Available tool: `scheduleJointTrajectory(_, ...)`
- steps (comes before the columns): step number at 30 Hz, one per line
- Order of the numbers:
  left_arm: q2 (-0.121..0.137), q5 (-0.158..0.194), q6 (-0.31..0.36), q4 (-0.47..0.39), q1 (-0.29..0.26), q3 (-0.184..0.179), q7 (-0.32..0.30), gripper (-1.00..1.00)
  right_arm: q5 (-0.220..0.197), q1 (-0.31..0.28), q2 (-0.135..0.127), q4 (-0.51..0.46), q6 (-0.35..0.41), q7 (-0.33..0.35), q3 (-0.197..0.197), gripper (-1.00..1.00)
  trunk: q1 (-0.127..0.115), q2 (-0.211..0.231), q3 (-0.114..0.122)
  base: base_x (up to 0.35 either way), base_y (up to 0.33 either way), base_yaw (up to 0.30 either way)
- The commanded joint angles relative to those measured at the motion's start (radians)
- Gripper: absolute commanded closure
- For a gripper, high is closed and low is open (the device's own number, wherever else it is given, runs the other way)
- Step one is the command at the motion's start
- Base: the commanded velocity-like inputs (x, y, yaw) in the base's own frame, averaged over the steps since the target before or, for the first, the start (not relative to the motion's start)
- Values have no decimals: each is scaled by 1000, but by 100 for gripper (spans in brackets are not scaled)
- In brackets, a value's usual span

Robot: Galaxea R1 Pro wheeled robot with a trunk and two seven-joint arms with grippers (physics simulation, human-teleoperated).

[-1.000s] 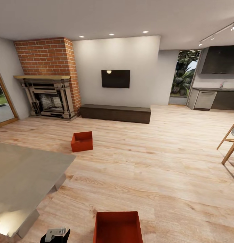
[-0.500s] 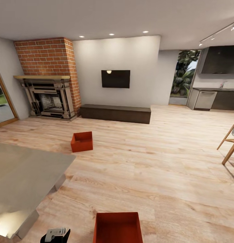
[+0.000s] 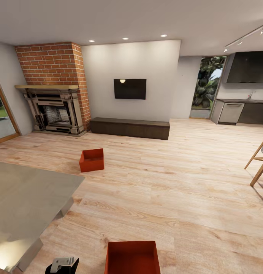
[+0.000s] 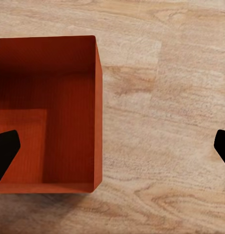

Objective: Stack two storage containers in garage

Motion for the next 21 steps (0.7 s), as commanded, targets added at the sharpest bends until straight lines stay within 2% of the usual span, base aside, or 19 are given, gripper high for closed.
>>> scheduleJointTrajectory(1,-1,-4,-2,1,-1,8,-9,-100,0,-1,0,1,-3,8,-5,-100,0,-1,-1,3,0,0)
scheduleJointTrajectory(5,-1,-3,-3,0,-1,7,-8,-100,1,-21,2,2,0,-3,-4,-100,0,-1,-1,2,0,0)
scheduleJointTrajectory(11,-2,-2,-1,0,-1,5,-1,-100,7,-112,45,90,31,-150,-3,-100,0,-1,-1,0,0,0)
scheduleJointTrajectory(12,-3,-2,-1,0,-1,4,8,-100,8,-149,55,141,36,-194,-3,-100,0,-1,-1,0,0,0)
scheduleJointTrajectory(14,-4,-2,0,1,-1,4,27,-100,8,-186,61,193,39,-222,-3,-100,0,-1,-1,0,0,0)
scheduleJointTrajectory(21,-6,-2,1,56,-1,4,133,-100,9,-266,73,303,44,-267,-3,-100,0,-1,-1,0,0,0)
